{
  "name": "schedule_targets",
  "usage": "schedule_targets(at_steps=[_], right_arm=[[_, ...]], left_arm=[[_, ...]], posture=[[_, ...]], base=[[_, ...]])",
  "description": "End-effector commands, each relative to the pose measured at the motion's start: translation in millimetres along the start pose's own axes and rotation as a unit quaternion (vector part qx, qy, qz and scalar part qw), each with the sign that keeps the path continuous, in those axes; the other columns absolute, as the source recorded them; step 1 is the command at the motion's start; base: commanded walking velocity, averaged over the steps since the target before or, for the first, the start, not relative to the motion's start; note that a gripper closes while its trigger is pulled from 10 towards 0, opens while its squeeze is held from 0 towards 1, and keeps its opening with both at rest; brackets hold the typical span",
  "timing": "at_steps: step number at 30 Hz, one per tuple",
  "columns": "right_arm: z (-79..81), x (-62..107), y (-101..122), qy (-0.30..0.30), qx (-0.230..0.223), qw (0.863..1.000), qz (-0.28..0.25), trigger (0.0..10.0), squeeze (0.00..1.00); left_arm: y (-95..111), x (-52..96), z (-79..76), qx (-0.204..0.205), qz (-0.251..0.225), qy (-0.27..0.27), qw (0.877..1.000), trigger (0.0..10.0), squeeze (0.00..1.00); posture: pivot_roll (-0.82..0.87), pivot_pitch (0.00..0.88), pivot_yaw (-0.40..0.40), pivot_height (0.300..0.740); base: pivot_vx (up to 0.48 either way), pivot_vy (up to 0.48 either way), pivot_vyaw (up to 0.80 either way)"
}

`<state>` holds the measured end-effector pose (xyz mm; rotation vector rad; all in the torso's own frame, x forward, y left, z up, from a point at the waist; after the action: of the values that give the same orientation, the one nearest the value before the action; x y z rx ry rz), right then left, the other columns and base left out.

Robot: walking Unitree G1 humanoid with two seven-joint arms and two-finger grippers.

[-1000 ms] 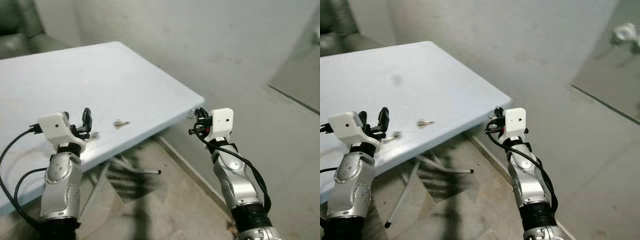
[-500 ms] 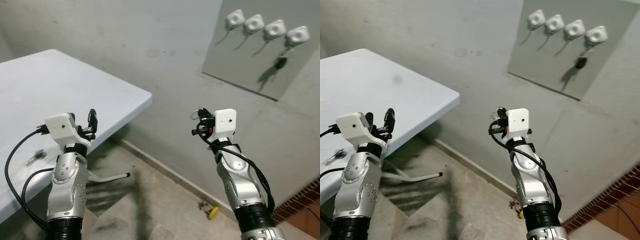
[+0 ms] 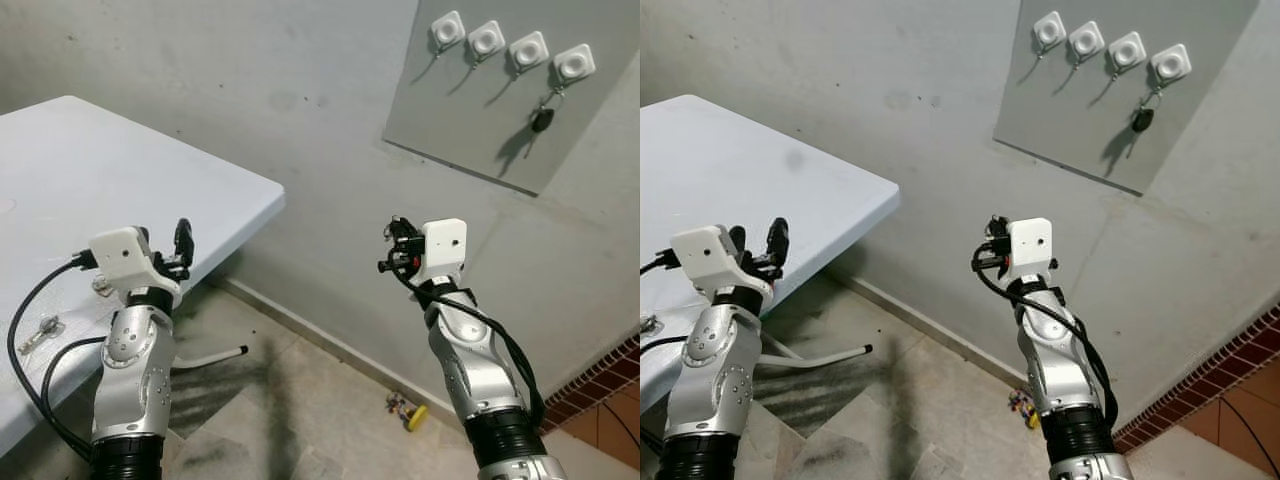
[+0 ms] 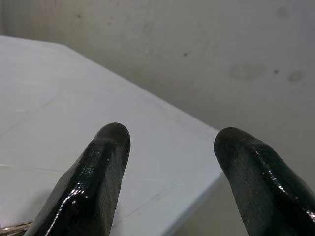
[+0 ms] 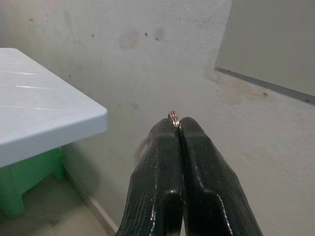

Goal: Hang keys on a hook

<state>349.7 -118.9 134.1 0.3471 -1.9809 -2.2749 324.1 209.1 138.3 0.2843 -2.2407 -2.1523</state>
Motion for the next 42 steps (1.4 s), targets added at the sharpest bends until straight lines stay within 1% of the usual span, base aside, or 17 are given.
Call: schedule_targets(at_steps=[1, 4, 7, 11, 14, 17, 42], right_arm=[[-1.6, 0.5, 1.1, 0.000, 0.005, 1.000, 0.003, 10.0, 0.00], [-1.6, 0.5, 1.0, 0.000, 0.005, 1.000, 0.003, 10.0, 0.00], [-2.1, 2.0, 0.5, -0.002, 0.006, 1.000, 0.003, 10.0, 0.00], [-1.5, 3.4, 2.0, 0.000, 0.001, 1.000, -0.006, 10.0, 0.00], [1.3, 4.4, 3.1, 0.011, 0.007, 1.000, -0.010, 10.0, 0.00], [2.5, 5.4, 2.6, 0.015, 0.002, 1.000, -0.011, 10.0, 0.00], [1.6, 7.0, 2.7, 0.007, 0.000, 1.000, -0.011, 10.0, 0.00]], left_arm=[[2.8, -1.2, -2.8, -0.006, 0.000, -0.002, 1.000, 10.0, 0.00], [2.9, -1.1, -2.8, -0.006, 0.000, -0.002, 1.000, 10.0, 0.00], [-0.7, 0.1, -2.1, -0.005, 0.017, -0.006, 1.000, 10.0, 0.00], [0.4, 0.9, -3.1, -0.002, 0.012, -0.012, 1.000, 10.0, 0.00], [0.0, 1.0, -3.9, -0.005, 0.014, -0.014, 1.000, 10.0, 0.00], [-0.2, 1.3, -4.0, -0.006, 0.017, -0.014, 1.000, 10.0, 0.00], [-1.3, 3.0, -2.0, -0.009, 0.029, -0.013, 0.999, 10.0, 0.00]], posture=[[-0.08, 0.000, -0.044, 0.740], [-0.08, 0.000, -0.044, 0.740], [-0.08, 0.000, -0.044, 0.740], [-0.08, 0.000, -0.042, 0.740], [-0.08, 0.000, -0.042, 0.740], [-0.08, 0.000, -0.041, 0.740], [-0.07, 0.000, -0.037, 0.740]], base=[[0.000, 0.000, -0.80], [0.000, 0.000, -0.80], [0.000, 0.000, -0.80], [0.000, 0.000, -0.75], [0.000, 0.000, 0.00], [0.000, 0.000, 0.00], [0.000, 0.000, 0.00]])
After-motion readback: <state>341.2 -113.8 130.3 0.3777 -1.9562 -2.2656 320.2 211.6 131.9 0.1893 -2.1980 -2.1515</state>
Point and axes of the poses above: a point about 5 cm out from each wrist's last joint towards the gripper, its own x axis pointing back from the gripper into the wrist, its own y axis along the axis of the wrist's last joint, z = x × y, the point moved 2 cm from there along -x, pointing out of the wrist towards the gripper, and after that the axes turned 9 degrees about -x, right-handed, at the moved point
